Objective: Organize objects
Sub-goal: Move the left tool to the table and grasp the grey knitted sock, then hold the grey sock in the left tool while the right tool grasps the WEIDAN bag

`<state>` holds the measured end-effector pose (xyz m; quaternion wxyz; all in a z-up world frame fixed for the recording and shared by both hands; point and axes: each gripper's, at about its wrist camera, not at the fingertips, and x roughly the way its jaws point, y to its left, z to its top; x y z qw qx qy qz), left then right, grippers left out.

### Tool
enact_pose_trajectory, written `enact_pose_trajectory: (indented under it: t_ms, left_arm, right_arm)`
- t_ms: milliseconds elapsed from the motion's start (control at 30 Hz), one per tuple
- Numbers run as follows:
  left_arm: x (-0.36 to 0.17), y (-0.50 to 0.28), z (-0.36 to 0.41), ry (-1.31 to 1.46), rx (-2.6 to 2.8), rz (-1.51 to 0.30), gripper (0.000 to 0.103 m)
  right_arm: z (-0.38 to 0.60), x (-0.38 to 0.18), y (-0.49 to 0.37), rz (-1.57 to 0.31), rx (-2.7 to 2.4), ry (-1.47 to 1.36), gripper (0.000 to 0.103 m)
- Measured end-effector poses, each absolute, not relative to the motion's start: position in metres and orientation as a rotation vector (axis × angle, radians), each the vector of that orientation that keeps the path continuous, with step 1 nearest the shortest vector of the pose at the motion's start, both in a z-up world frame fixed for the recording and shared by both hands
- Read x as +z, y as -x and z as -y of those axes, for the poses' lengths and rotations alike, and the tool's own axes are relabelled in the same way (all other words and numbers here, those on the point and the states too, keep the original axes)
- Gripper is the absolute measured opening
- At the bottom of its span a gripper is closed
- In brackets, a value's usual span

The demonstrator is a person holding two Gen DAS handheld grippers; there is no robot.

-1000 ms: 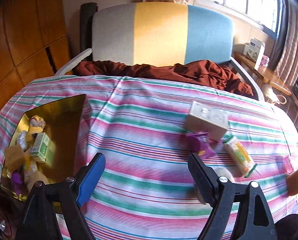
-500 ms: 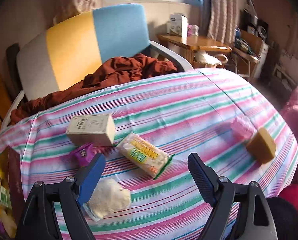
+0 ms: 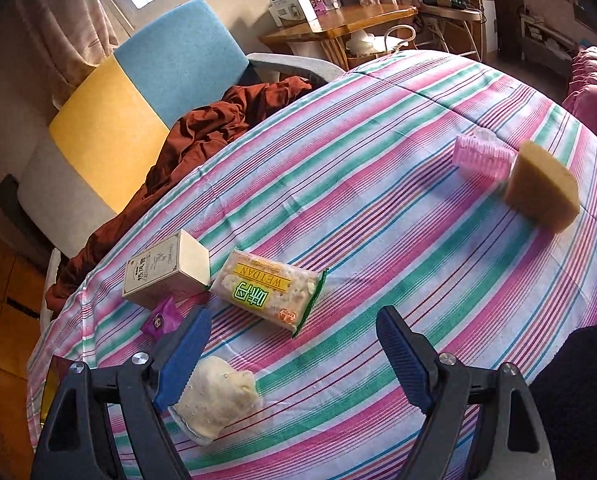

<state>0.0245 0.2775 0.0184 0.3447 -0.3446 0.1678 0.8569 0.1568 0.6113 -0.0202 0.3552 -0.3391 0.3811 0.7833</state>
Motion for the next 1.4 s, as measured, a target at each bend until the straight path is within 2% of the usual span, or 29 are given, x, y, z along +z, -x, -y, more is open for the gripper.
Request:
enact_pose_trajectory:
  t_ms: [367, 733, 867, 933, 1000, 1067, 1200, 1400]
  left_arm:
    - [-0.001, -0.033, -0.368, 0.913, 2.031, -0.473, 0.096]
    - [-0.022, -0.057, -0.468, 0.785, 1.842, -0.634, 0.096]
    - [-0.034, -0.054, -0.496, 0.787, 1.812, -0.64, 0.096]
    - [-0.04, -0.051, -0.508, 0.787, 1.794, -0.625, 0.093]
    - [-0.051, -0.049, -0.52, 0.817, 1.779, -0.645, 0.076]
    - [-0.061, -0.045, -0.525, 0.89, 1.734, -0.607, 0.066]
    - [-0.062, -0.049, -0.509, 0.872, 1.759, -0.55, 0.063]
    - [-0.063, -0.043, -0.451, 0.917, 1.872, -0.432, 0.063]
  right_arm:
    - [-0.626, -0.028, -0.175, -1.126, 1.966, 0.809, 0.086]
    - [-0.627, -0.033, -0.172, -1.17, 1.981, 0.83, 0.086]
    - [-0.627, -0.035, -0.169, -1.178, 1.983, 0.85, 0.086]
    - [-0.627, -0.036, -0.168, -1.178, 1.984, 0.861, 0.086]
    - [-0.628, -0.037, -0.167, -1.181, 1.985, 0.866, 0.086]
    - [-0.628, -0.037, -0.167, -1.182, 1.983, 0.866, 0.086]
    - [-0.628, -0.038, -0.168, -1.182, 1.976, 0.87, 0.086]
    - [-0.628, -0.038, -0.166, -1.168, 1.973, 0.879, 0.086]
